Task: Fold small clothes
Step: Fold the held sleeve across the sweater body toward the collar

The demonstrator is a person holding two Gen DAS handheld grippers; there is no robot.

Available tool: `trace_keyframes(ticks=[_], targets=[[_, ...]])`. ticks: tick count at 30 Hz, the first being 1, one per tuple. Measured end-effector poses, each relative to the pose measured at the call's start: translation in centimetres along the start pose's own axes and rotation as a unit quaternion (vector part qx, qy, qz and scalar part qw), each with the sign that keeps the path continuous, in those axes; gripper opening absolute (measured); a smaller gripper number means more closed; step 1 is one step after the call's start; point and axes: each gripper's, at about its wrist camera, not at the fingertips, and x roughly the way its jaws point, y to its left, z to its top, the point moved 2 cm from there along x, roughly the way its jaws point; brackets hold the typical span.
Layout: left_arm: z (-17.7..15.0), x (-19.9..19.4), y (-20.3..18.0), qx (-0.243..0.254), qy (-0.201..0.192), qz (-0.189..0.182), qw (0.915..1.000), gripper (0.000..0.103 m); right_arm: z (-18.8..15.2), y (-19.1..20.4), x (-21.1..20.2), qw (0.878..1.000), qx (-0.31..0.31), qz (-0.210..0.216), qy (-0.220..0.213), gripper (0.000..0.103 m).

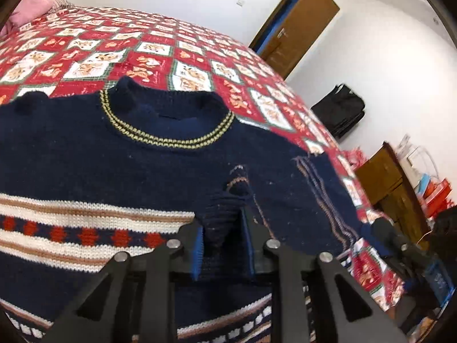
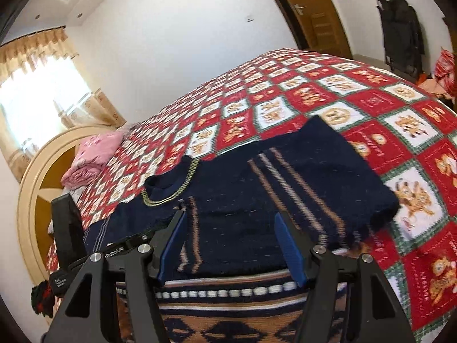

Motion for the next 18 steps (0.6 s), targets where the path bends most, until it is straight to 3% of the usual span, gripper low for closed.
trace_keyframes(ticks=[1,5,11,13,18], targets=[[0.0,0.1,-0.1,0.005,0.000,0.007,1.0000,0.013,0.2,-0.9,-0.4,1.000,0.011,-0.015,-0.006,0.064],[0.6,-0.1,0.0,0.005,0.000,0.017,0.9998,0.009,1.1,-4.4,-2.1,0.997,0.052,-0.053,-0.031,0.064],[3.4,-3.5,2.8,-0.021,-0.045,0.049,0.9976,0.005,2.0,-8.0,-4.1,0.991,0.074,-0.097,-0.052,0.064],[3.8,-4.0,3.3,-0.007,-0.061,0.082,0.9948,0.005,2.1,-8.6,-4.3,0.990,0.086,-0.100,-0.054,0.064],[4.0,-4.3,4.8,-0.011,-0.058,0.107,0.9925,0.005,1.9,-8.6,-4.0,0.991,0.083,-0.097,-0.045,0.064]])
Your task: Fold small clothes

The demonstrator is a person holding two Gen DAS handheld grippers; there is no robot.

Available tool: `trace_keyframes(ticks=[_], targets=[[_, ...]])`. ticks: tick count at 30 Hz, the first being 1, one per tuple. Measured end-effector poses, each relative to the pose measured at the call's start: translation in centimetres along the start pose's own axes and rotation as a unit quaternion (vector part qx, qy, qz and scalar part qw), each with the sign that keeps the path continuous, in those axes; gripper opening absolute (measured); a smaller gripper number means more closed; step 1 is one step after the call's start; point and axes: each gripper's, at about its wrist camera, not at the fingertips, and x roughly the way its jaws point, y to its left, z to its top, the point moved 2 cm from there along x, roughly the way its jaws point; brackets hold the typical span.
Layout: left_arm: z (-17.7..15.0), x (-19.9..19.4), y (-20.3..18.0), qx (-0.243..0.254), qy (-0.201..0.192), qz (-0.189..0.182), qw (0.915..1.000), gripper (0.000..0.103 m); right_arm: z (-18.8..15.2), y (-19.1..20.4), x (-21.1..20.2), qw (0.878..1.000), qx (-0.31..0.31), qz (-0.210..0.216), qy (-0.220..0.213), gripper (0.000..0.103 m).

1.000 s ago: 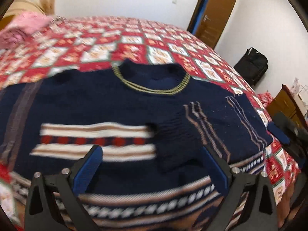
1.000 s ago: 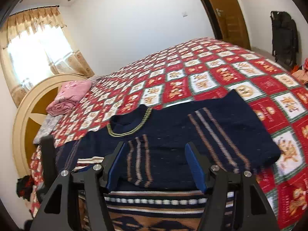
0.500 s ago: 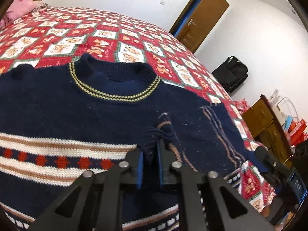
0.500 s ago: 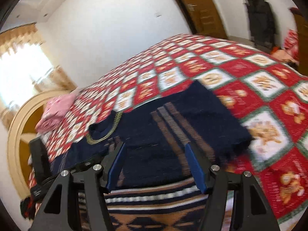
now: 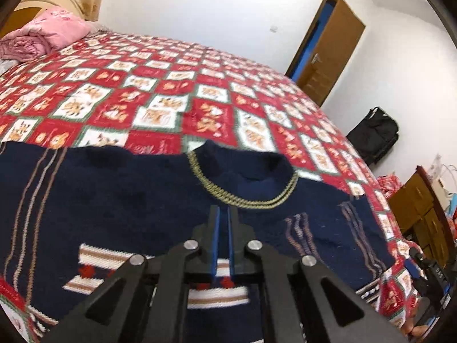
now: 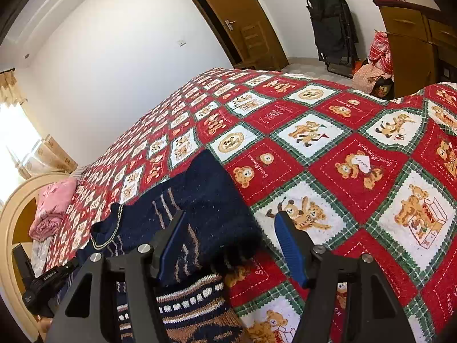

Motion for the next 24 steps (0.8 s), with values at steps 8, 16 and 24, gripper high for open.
trace_keyframes(ticks=[8,16,24], targets=[[-3.9,2.5,-3.1,0.014,0.083,-0.075,0.9937,0.017,-2.2,1.9,1.5,0.999,-0.012,0.029,0.042,0.064],[-3.4,3.6,-5.3,-0.004,0.057,-0.105,0.9928,0.067,-3.1,2.3,1.0,0.998,-0.030,0.029,0.045,0.064],[-2.4,1.5,-3.8,0.016,0.020,-0.017,0.9995,0.067,-3.7,2.1,1.8,0.997,-0.015,0.040,0.065,0.064]])
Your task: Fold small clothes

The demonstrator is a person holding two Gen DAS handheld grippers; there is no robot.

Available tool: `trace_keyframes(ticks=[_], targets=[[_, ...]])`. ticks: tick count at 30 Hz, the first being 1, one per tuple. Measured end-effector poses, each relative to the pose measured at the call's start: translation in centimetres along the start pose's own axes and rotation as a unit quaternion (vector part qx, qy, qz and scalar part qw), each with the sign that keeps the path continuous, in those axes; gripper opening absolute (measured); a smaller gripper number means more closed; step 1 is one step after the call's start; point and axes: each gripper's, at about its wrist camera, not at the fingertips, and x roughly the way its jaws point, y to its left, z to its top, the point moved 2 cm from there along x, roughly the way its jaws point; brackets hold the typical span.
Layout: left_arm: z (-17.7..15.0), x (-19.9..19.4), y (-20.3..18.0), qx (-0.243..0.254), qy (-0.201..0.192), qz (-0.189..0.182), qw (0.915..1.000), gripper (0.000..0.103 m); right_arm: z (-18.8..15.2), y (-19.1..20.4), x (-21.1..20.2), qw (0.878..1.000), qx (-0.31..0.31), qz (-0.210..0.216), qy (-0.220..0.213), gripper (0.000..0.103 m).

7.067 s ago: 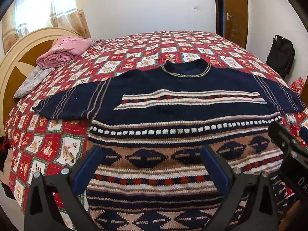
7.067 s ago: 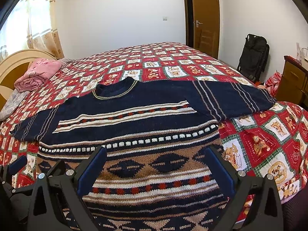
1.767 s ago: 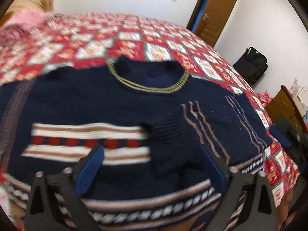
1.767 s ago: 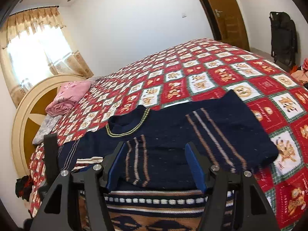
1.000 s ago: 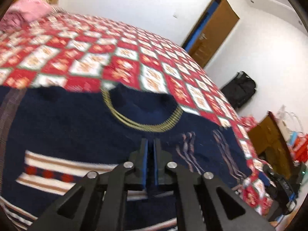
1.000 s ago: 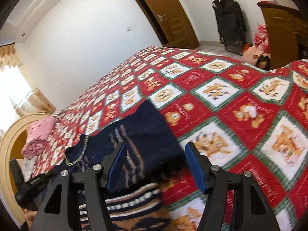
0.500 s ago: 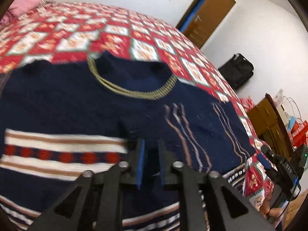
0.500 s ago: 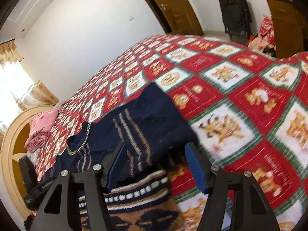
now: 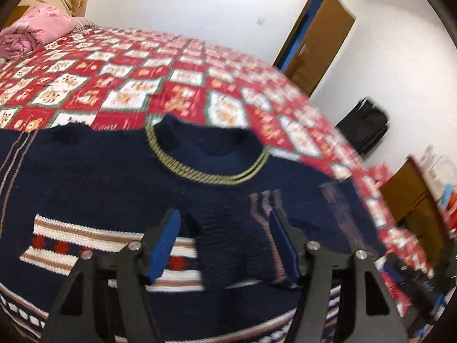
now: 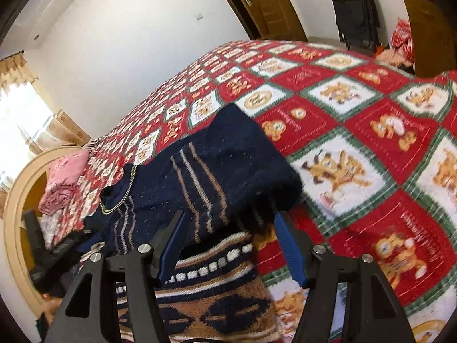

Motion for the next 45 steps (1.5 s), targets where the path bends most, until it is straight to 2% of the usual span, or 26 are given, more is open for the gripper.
trace_keyframes(ticks=[3,5,6,8,9,13,16,18,21,25,29,32,35,38,39,40,42,43,45], targets=[[-0.6,2.8,-0.3,0.007,0.031,0.011,0.9994,0.067,-0.1,0.3,-0.8,1.000,-0.013,-0.005,-0.013,0.064],[-0.9,3.1,-1.5,0.039,0.015,0.028,0.9987,0.068,0.1,0.3,-1.4,1.000,-0.017,-0.011,-0.024,0.064],[-1.0,3.2,-2.3,0.050,0.019,0.014,0.9985,0.063,0.3,0.1,-1.7,0.999,-0.015,-0.014,-0.029,0.064],[-1.2,3.0,-2.9,0.048,0.023,-0.031,0.9981,0.031,0.7,-0.5,-2.1,0.999,-0.005,-0.016,-0.035,0.064],[-1.3,3.2,-3.1,0.043,0.034,-0.054,0.9970,0.019,0.8,-0.8,-2.3,0.999,0.002,-0.019,-0.038,0.064],[-1.2,3.1,-2.6,0.022,0.035,-0.069,0.9968,0.014,1.3,-2.1,-3.3,0.997,0.024,-0.037,-0.057,0.064],[0.1,1.9,-0.9,-0.015,0.022,-0.077,0.9967,0.014,1.8,-3.2,-4.1,0.996,0.037,-0.047,-0.071,0.064],[0.9,0.7,0.4,-0.022,0.016,-0.079,0.9965,0.014,2.1,-3.7,-4.5,0.994,0.042,-0.053,-0.081,0.064],[2.2,-0.6,1.6,-0.009,-0.003,-0.046,0.9989,0.014,2.4,-3.9,-4.7,0.994,0.045,-0.056,-0.084,0.064],[3.3,-1.1,3.0,-0.006,-0.012,-0.021,0.9997,0.014,2.2,-3.4,-4.4,0.996,0.035,-0.050,-0.072,0.064],[3.8,-0.6,4.2,0.017,-0.004,0.026,0.9995,0.014,1.6,-1.9,-3.1,0.998,0.012,-0.040,-0.054,0.064],[3.7,0.0,5.7,0.014,0.004,0.052,0.9985,0.014,1.4,0.5,-1.6,0.999,-0.023,-0.022,-0.034,0.064],[3.0,1.1,6.1,0.030,0.017,0.082,0.9961,0.022,1.3,3.5,-0.5,0.995,-0.089,-0.023,-0.042,0.064],[2.8,1.2,6.4,0.023,0.020,0.105,0.9940,0.043,0.8,5.8,1.5,0.990,-0.135,-0.025,-0.026,0.064],[2.9,0.9,6.6,0.014,0.020,0.104,0.9943,0.053,0.5,6.3,2.6,0.989,-0.143,-0.026,-0.013,0.064],[2.9,0.4,7.0,0.006,0.018,0.107,0.9941,0.070,0.5,6.4,3.1,0.989,-0.146,-0.029,-0.008,0.064],[3.0,-1.1,8.1,-0.004,0.009,0.146,0.9892,0.089,0.0,6.6,4.9,0.988,-0.149,-0.038,0.013,0.064],[3.0,-1.7,8.5,-0.005,0.004,0.160,0.9871,0.090,-0.4,6.5,5.7,0.987,-0.150,-0.048,0.023,0.064],[2.8,-3.6,10.1,-0.014,-0.008,0.182,0.9832,0.090,-1.0,7.0,5.9,0.983,-0.171,-0.070,0.014,0.064]])
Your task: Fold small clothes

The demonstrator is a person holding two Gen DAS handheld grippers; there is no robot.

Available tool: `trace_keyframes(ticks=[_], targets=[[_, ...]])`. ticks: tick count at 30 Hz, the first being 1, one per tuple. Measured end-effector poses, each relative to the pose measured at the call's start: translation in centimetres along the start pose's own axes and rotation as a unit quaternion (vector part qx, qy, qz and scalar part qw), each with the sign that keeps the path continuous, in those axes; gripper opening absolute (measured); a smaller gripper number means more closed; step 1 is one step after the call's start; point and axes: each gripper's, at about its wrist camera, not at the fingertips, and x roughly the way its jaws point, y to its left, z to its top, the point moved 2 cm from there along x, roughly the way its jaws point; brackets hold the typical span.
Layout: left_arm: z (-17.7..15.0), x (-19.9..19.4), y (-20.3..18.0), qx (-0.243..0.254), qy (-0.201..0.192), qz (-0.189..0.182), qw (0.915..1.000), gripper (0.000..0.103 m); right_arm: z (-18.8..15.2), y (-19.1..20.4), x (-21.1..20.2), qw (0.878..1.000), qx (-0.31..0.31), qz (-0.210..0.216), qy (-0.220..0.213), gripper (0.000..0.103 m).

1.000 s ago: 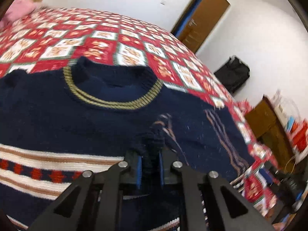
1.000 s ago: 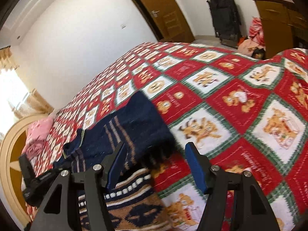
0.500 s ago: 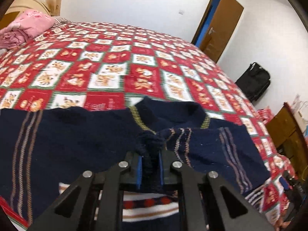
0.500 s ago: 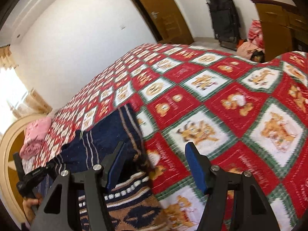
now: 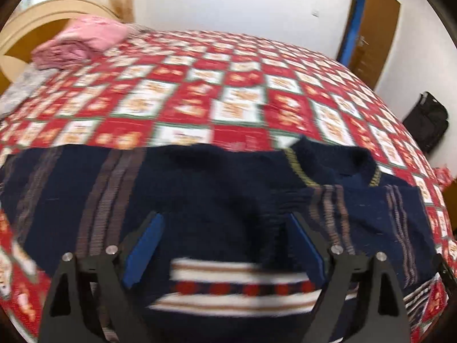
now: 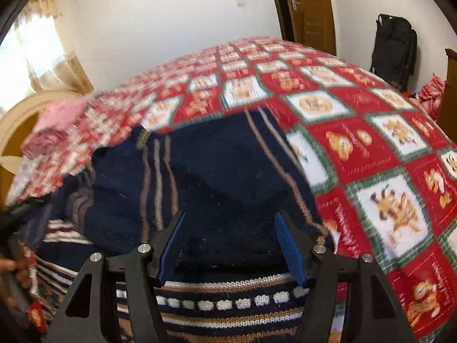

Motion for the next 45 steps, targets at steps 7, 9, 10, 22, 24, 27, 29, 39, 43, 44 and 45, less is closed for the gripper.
trace_keyframes(ticks=[7,9,10,22,24,27,29,39,43,44,45], targets=[[-1.2,-0.7,1.1,-0.035,0.018,-0.079,0.9961,0.091,0.2,3.0,-2.8,0.998,-0.044,0.036,-0.031,0.064],[-1.9,0.0,-0.3,-0.033,0.029,-0.112,0.9927,0.091,0.2,4.7,-3.3,0.996,-0.070,0.047,-0.034,0.064],[-2.3,0.5,-1.1,-0.031,0.037,-0.124,0.9911,0.091,0.1,5.4,-3.3,0.995,-0.078,0.053,-0.031,0.064],[-4.2,0.1,-5.8,-0.071,0.082,-0.250,0.9621,0.091,-0.6,8.1,-0.9,0.993,-0.086,0.084,-0.011,0.064],[-4.1,1.4,-6.2,-0.094,0.082,-0.260,0.9574,0.091,-0.5,7.1,-0.7,0.994,-0.077,0.074,-0.013,0.064],[-2.8,2.5,-5.7,-0.148,0.048,-0.273,0.9494,0.091,-0.7,6.2,0.3,0.995,-0.074,0.071,0.002,0.064],[-2.0,3.2,-4.5,-0.216,0.026,-0.278,0.9358,0.090,-1.3,6.0,1.2,0.994,-0.072,0.074,0.019,0.064],[-1.5,-0.4,-1.9,-0.140,-0.035,-0.135,0.9804,0.022,-1.9,6.0,0.4,0.993,-0.081,0.079,0.022,0.064],[-2.0,0.7,1.9,-0.152,-0.012,0.030,0.9879,0.068,-1.5,6.3,-1.0,0.992,-0.072,0.101,0.011,0.064],[-2.0,0.5,2.7,-0.160,-0.015,0.032,0.9864,0.068,-1.2,6.7,-1.4,0.991,-0.069,0.114,0.004,0.064],[-2.1,0.2,3.1,-0.164,-0.020,0.027,0.9859,0.068,-0.9,7.4,-1.9,0.989,-0.072,0.126,-0.005,0.064]])
